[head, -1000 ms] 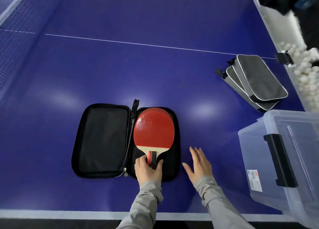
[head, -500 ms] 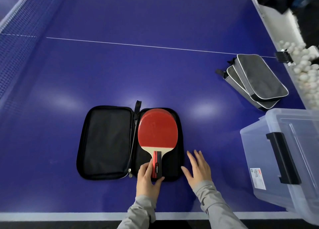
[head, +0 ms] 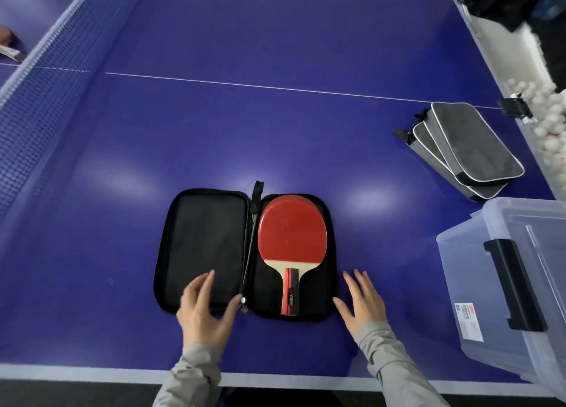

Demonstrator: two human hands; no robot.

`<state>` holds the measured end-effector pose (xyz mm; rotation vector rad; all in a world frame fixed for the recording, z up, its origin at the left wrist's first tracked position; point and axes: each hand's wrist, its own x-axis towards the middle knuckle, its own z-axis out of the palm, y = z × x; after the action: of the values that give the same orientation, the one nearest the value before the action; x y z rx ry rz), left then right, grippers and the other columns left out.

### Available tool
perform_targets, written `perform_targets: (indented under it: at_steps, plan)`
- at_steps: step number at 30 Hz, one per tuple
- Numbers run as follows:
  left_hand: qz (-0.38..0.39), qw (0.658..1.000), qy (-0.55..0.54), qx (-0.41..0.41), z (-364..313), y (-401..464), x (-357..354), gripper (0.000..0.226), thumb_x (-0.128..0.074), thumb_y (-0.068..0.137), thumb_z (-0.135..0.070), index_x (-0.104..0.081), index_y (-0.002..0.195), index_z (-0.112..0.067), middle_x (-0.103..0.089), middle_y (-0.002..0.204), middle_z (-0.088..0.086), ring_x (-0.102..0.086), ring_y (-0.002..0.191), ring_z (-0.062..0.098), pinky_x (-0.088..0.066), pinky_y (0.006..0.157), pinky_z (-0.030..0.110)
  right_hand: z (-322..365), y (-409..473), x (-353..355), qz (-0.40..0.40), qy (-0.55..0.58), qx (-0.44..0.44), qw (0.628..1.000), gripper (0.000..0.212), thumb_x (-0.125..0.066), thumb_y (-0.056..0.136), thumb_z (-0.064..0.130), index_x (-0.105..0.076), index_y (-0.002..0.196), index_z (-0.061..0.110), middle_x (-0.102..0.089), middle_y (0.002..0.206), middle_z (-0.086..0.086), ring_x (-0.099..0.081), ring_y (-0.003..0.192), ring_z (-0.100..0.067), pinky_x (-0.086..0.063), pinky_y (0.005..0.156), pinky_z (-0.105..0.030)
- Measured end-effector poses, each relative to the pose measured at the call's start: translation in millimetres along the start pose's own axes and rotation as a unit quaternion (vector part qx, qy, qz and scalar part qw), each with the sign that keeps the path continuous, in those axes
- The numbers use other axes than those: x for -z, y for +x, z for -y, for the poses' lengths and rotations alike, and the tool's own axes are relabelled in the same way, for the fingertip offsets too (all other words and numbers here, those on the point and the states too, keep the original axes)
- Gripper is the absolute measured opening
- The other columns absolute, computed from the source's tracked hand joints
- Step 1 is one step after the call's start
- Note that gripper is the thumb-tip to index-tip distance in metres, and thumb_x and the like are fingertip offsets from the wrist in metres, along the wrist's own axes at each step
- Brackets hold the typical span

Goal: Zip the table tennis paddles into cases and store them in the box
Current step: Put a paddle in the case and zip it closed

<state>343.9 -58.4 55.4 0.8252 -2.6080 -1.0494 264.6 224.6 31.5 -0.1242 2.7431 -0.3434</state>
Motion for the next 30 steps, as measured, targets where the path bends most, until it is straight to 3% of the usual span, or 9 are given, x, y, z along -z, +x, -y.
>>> perform_targets:
  at_steps: [2, 5, 10, 13, 17, 21, 25, 28, 30]
  plan:
    - [-0.049, 0.992, 0.036, 0.114, 29.4, 21.4, 19.6, 0.064, -0.079, 0.073, -0.028, -0.054, 0.128, -0.008, -0.049, 0.129, 0.015, -0.045, 0.120, 0.035, -0.033, 0.098, 0.054, 0.2, 0.0, 0.1, 0.004, -0.011, 0.002, 1.000, 0.061, -0.045, 0.092, 0.047, -0.027, 0.145, 0.022, -0.020, 0.155, -0.004, -0.010, 0.146, -0.021, -0.030, 0.110, -0.036]
    - [-0.044, 0.971, 0.025, 0.234, 63.7, 46.0, 41.3, 0.062, -0.070, 0.082, -0.026, -0.046, 0.134, -0.004, -0.041, 0.134, 0.021, -0.036, 0.125, 0.040, -0.030, 0.106, 0.053, 1.2, -0.4, -0.6, 0.006, -0.012, 0.004, 1.000, 0.056, -0.047, 0.092, 0.044, -0.033, 0.143, 0.024, -0.020, 0.155, -0.005, -0.011, 0.145, -0.022, -0.031, 0.109, -0.038]
    - [0.025, 0.972, -0.035, 0.232, 83.1, 59.7, 50.4, 0.035, -0.068, 0.083, -0.014, -0.062, 0.114, 0.002, -0.049, 0.121, 0.019, -0.048, 0.115, 0.034, -0.037, 0.103, 0.041, 4.8, -3.0, -2.2, -0.034, 0.021, 0.015, 0.999, 0.049, -0.060, 0.088, 0.032, -0.050, 0.134, 0.018, -0.034, 0.149, -0.014, -0.024, 0.141, -0.033, -0.038, 0.103, -0.046]
    - [0.023, 0.963, -0.098, 0.250, 77.3, 60.0, 54.6, 0.030, -0.065, 0.083, -0.004, -0.062, 0.113, 0.000, -0.059, 0.116, 0.020, -0.057, 0.105, 0.032, -0.045, 0.092, 0.037, 6.2, -3.0, -3.1, -0.016, 0.001, 0.011, 1.000, 0.051, -0.053, 0.091, 0.037, -0.041, 0.139, 0.023, -0.027, 0.152, -0.009, -0.017, 0.144, -0.027, -0.035, 0.106, -0.040]
    - [0.002, 0.919, -0.289, 0.269, 53.3, 50.1, 73.4, 0.029, -0.056, 0.085, 0.011, -0.057, 0.110, -0.005, -0.062, 0.105, 0.019, -0.060, 0.077, 0.024, -0.054, 0.054, 0.016, 10.1, -3.8, 0.3, 0.010, -0.009, -0.005, 1.000, 0.054, -0.044, 0.093, 0.043, -0.030, 0.144, 0.030, -0.018, 0.156, -0.002, -0.010, 0.146, -0.020, -0.031, 0.109, -0.032]
    - [0.015, 0.917, -0.351, 0.192, 11.0, 35.5, 92.2, 0.032, -0.062, 0.081, 0.011, -0.063, 0.100, -0.015, -0.069, 0.094, 0.009, -0.066, 0.068, 0.010, -0.054, 0.057, 0.014, 19.6, -6.1, 17.5, 0.005, 0.017, -0.013, 1.000, 0.056, -0.043, 0.094, 0.042, -0.027, 0.145, 0.027, -0.018, 0.156, -0.001, -0.011, 0.145, -0.018, -0.026, 0.111, -0.033]
    - [0.075, 0.943, -0.315, 0.078, -37.4, 13.3, 85.3, 0.040, -0.071, 0.072, 0.012, -0.068, 0.093, -0.022, -0.072, 0.088, -0.006, -0.065, 0.071, 0.002, -0.052, 0.061, 0.013, 49.8, -6.8, 45.6, -0.075, 0.142, 0.007, 0.987, 0.052, -0.056, 0.091, 0.028, -0.041, 0.138, 0.013, -0.038, 0.147, -0.009, -0.024, 0.142, -0.023, -0.026, 0.112, -0.036]
    - [0.122, 0.959, -0.254, -0.023, -67.5, -3.8, 64.5, 0.041, -0.075, 0.068, 0.008, -0.069, 0.092, -0.024, -0.068, 0.092, -0.014, -0.065, 0.079, 0.003, -0.052, 0.062, 0.014, 87.5, -8.2, 67.1, -0.128, 0.250, 0.030, 0.959, 0.040, -0.062, 0.088, 0.018, -0.055, 0.126, 0.008, -0.052, 0.132, -0.011, -0.040, 0.132, -0.025, -0.031, 0.110, -0.035]
    - [0.142, 0.964, -0.209, -0.084, -82.5, -15.1, 49.6, 0.040, -0.077, 0.066, -0.001, -0.070, 0.094, -0.028, -0.066, 0.095, -0.017, -0.064, 0.083, 0.002, -0.052, 0.066, 0.014, 112.5, -8.0, 79.5, -0.166, 0.292, 0.058, 0.940, 0.025, -0.065, 0.085, 0.011, -0.065, 0.107, 0.000, -0.061, 0.116, -0.015, -0.052, 0.119, -0.029, -0.035, 0.103, -0.027]
